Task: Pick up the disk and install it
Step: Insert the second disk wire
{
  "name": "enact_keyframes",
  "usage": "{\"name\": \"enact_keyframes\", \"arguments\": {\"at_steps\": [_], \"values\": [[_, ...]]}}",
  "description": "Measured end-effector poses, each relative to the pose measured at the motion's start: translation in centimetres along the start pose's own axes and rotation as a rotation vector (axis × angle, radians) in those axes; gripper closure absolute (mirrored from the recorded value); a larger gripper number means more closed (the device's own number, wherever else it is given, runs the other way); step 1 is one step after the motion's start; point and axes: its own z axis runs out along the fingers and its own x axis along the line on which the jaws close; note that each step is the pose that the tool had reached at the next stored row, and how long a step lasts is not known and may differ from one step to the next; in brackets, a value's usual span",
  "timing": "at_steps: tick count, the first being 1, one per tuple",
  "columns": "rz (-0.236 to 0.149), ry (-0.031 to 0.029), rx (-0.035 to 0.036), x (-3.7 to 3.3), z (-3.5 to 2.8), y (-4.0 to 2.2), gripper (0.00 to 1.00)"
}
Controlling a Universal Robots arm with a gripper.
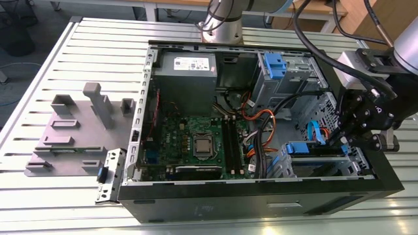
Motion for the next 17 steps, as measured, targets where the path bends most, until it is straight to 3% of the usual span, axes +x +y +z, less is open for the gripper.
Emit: {"name": "enact_keyframes", "arguments": {"at_steps": [17], "values": [[0.000, -0.0007, -0.0001, -0.02, 0.37, 0.07, 0.84]]}}
